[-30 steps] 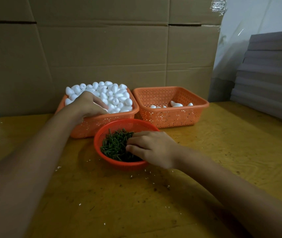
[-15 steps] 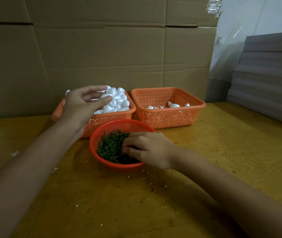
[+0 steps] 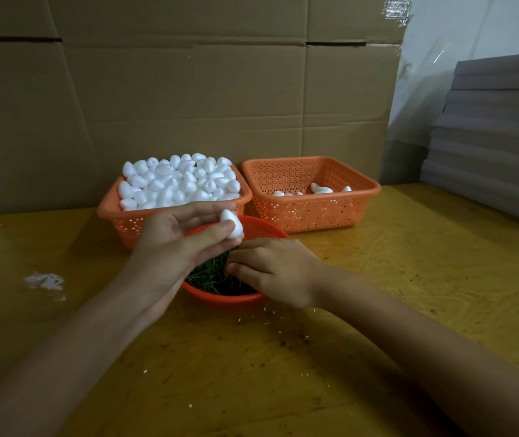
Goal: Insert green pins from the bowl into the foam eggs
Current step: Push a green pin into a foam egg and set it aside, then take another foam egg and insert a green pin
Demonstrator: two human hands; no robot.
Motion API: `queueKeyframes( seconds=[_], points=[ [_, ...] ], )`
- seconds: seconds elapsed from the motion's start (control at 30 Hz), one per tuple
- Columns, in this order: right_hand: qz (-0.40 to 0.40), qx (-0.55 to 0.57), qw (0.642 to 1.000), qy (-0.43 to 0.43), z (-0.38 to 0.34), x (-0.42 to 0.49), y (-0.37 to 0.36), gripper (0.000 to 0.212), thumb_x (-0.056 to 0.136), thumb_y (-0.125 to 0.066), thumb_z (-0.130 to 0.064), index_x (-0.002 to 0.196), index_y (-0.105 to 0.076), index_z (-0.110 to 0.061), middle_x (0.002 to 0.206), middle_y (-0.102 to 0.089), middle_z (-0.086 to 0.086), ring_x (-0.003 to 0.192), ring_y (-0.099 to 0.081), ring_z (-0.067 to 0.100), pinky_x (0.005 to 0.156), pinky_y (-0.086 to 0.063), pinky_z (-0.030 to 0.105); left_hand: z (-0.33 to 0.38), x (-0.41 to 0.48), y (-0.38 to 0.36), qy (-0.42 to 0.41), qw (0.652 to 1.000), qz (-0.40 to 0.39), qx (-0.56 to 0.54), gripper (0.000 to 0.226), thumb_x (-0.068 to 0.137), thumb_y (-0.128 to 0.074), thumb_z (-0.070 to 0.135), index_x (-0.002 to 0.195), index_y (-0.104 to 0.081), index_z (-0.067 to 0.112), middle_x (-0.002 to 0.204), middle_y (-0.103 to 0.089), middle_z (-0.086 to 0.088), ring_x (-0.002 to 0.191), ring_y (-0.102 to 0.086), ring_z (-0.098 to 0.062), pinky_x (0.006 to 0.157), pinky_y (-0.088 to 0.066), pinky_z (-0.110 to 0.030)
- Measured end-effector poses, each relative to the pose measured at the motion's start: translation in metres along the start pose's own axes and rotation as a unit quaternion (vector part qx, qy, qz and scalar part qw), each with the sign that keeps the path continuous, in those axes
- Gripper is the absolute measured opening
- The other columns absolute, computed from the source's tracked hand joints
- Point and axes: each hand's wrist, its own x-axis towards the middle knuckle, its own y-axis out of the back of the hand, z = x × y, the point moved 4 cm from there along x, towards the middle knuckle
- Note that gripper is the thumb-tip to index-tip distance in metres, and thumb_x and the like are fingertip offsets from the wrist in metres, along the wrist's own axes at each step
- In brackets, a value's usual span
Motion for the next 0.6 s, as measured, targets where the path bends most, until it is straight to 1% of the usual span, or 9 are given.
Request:
queueKeyframes(
  seconds=[0.07, 0.17, 0.27, 0.33, 0.53, 0.6],
  points=[
    [0.000, 0.000, 1.000, 0.002, -0.0004, 0.0000, 0.0001, 0.035, 0.110, -0.038, -0.039, 0.124, -0.066, -0.024, 0.121, -0.065, -0.003, 0.115, -0.057, 0.016, 0.079, -0.039, 0.034, -0.0001, -0.0015, 0.0006, 0.002, 1.000, -0.001, -0.016, 0.036, 0.073, -0.082, 0.016, 0.108, -0.079, 0.006, 0.112, -0.077, -0.020, 0.106, -0.077, -0.033, 0.084, -0.062, -0.027],
    [0.001, 0.000, 1.000, 0.005, -0.0010, -0.0003, 0.0005, 0.035, 0.110, -0.038, -0.039, 0.123, -0.067, -0.024, 0.119, -0.066, -0.004, 0.113, -0.058, 0.015, 0.077, -0.037, 0.033, 0.0002, -0.0024, 0.0019, 0.012, 0.999, -0.009, -0.050, 0.031, 0.080, -0.077, 0.008, 0.111, -0.077, 0.006, 0.115, -0.076, -0.021, 0.108, -0.076, -0.034, 0.086, -0.062, -0.028],
    [0.004, -0.003, 1.000, 0.008, -0.0018, -0.0003, 0.0009, 0.035, 0.110, -0.038, -0.039, 0.123, -0.067, -0.025, 0.117, -0.066, -0.004, 0.112, -0.058, 0.015, 0.075, -0.034, 0.032, 0.0013, -0.0027, 0.0026, 0.019, 0.997, -0.017, -0.067, 0.026, 0.079, -0.076, 0.005, 0.105, -0.080, 0.011, 0.117, -0.075, -0.023, 0.110, -0.075, -0.034, 0.087, -0.062, -0.029],
    [0.004, -0.004, 1.000, 0.009, -0.0020, -0.0002, 0.0009, 0.035, 0.110, -0.038, -0.040, 0.122, -0.067, -0.024, 0.116, -0.066, -0.003, 0.111, -0.058, 0.016, 0.075, -0.036, 0.033, 0.0018, -0.0026, 0.0025, 0.018, 0.997, -0.022, -0.069, 0.024, 0.080, -0.076, 0.005, 0.102, -0.082, 0.013, 0.118, -0.075, -0.024, 0.111, -0.075, -0.034, 0.088, -0.062, -0.029],
    [0.005, -0.010, 1.000, 0.008, -0.0025, 0.0000, 0.0013, 0.035, 0.110, -0.037, -0.040, 0.121, -0.067, -0.023, 0.114, -0.065, -0.003, 0.110, -0.058, 0.015, 0.072, -0.026, 0.029, 0.0025, -0.0034, 0.0020, 0.012, 0.996, -0.043, -0.072, 0.024, 0.082, -0.072, 0.003, 0.100, -0.081, 0.014, 0.121, -0.074, -0.024, 0.114, -0.074, -0.034, 0.091, -0.061, -0.029],
    [0.005, -0.008, 1.000, 0.008, -0.0028, -0.0002, 0.0017, 0.036, 0.110, -0.037, -0.040, 0.121, -0.067, -0.024, 0.113, -0.064, -0.004, 0.109, -0.058, 0.015, 0.072, -0.027, 0.029, 0.0025, -0.0032, 0.0028, 0.013, 0.996, -0.048, -0.075, 0.023, 0.081, -0.072, 0.002, 0.099, -0.081, 0.014, 0.122, -0.074, -0.025, 0.116, -0.073, -0.034, 0.091, -0.060, -0.028]
  ],
)
